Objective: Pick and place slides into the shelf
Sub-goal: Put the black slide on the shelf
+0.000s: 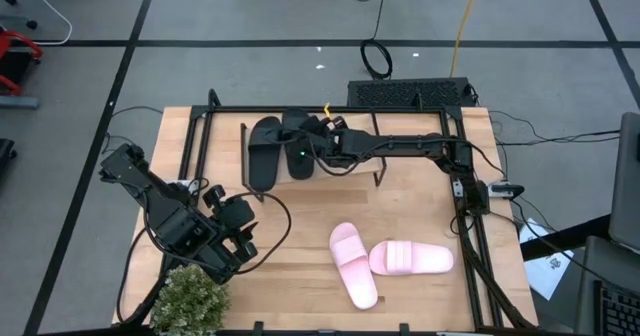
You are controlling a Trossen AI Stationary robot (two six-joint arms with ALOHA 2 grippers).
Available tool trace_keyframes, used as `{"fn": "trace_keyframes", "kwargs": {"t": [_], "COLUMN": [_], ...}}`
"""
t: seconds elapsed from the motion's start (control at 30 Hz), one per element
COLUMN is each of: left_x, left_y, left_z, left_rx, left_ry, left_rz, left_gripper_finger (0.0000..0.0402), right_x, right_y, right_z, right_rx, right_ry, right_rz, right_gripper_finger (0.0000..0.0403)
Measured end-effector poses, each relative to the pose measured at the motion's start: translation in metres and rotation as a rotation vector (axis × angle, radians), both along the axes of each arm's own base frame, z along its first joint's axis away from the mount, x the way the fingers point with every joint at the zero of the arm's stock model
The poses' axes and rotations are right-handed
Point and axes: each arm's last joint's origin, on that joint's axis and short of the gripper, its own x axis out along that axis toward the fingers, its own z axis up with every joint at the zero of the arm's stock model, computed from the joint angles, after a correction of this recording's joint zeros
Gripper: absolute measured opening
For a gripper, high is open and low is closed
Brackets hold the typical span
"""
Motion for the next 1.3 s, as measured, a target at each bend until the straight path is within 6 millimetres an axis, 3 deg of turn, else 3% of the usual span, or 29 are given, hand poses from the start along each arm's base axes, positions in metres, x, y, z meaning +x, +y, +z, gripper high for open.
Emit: {"fn": "trace_keyframes", "kwargs": {"t": [1.1, 1.3], "left_x": [0.0000, 0.0000], "left_y": [0.0000, 0.0000], "left_z": [0.0001, 0.0001], "left_rx": [-0.002, -0.002], "left_ry": [-0.001, -0.002], "left_rz": [0.001, 0.002], "left_gripper_finger": [0.0186, 0.0186], "right_x": [-0.0017, -0.0056], "right_y": [0.0062, 0.0078], "right_z": [-0.0034, 0.0049], "right_rx": [0.017, 0.056], "right_ry": [0.018, 0.004], "right_rz": [-0.012, 0.017], "right_gripper_finger": [0.0081, 0.0081]}}
